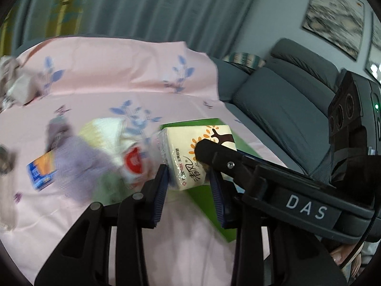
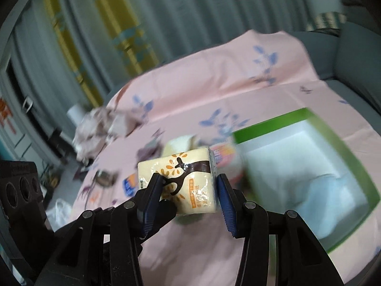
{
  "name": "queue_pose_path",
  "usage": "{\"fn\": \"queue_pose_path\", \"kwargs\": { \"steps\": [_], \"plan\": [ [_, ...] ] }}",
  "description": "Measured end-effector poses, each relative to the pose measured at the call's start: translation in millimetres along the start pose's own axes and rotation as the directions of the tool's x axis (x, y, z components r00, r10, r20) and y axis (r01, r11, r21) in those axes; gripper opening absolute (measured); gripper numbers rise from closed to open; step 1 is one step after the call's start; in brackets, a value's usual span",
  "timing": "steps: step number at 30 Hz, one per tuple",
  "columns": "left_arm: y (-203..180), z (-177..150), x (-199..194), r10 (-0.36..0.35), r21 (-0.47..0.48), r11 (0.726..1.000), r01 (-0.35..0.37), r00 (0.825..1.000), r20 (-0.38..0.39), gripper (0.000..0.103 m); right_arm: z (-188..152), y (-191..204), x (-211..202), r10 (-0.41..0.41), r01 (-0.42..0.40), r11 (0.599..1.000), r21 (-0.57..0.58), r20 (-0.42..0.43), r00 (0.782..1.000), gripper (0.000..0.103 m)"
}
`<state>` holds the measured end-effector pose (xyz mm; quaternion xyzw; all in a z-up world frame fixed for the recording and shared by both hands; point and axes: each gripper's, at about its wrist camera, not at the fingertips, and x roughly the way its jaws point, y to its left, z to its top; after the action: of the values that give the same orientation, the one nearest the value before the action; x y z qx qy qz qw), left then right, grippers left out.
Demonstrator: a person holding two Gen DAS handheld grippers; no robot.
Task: Organize soft objects
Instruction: 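Carry the tissue pack into the green-rimmed box and release it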
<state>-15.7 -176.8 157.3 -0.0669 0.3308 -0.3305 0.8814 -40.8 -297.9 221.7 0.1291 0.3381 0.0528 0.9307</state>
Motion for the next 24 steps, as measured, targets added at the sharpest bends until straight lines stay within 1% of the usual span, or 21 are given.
{"fn": "queue_pose_path", "kwargs": {
  "steps": [4,6,13,19,23,24],
  "plan": [
    [-26.1,10.6,27.2,-0.025,0.072,0.997,0.026,1.0,-0.016,0.033,10.6,-44.9,-11.1,-0.021,0.016,0.996,0.085,0.058,0.998,0.049],
    [-36.5,14.9,41.9,-0.042,0.097,0.994,0.046,0.998,-0.038,0.033,13.1,-63.0,-15.0,-0.036,0.027,0.992,0.122,0.076,0.996,0.049],
    [-56.8,21.0,89.0,-0.087,0.126,0.987,0.1,0.99,-0.108,0.033,13.3,-111.7,-12.6,-0.104,0.076,0.965,0.252,0.099,0.99,0.048],
    [-61.5,18.5,124.3,-0.09,0.11,0.988,0.112,0.978,-0.187,0.033,9.7,-142.5,1.9,-0.151,0.122,0.931,0.344,0.059,0.987,0.043],
    [-61.0,13.7,140.3,-0.096,0.095,0.988,0.119,0.971,-0.219,0.034,5.5,-157.3,10.5,-0.191,0.167,0.903,0.395,0.021,0.981,0.04],
    [-61.5,12.3,141.6,-0.093,0.095,0.989,0.116,0.972,-0.215,0.034,4.4,-159.9,10.8,-0.196,0.173,0.899,0.401,0.016,0.98,0.038]
  ]
}}
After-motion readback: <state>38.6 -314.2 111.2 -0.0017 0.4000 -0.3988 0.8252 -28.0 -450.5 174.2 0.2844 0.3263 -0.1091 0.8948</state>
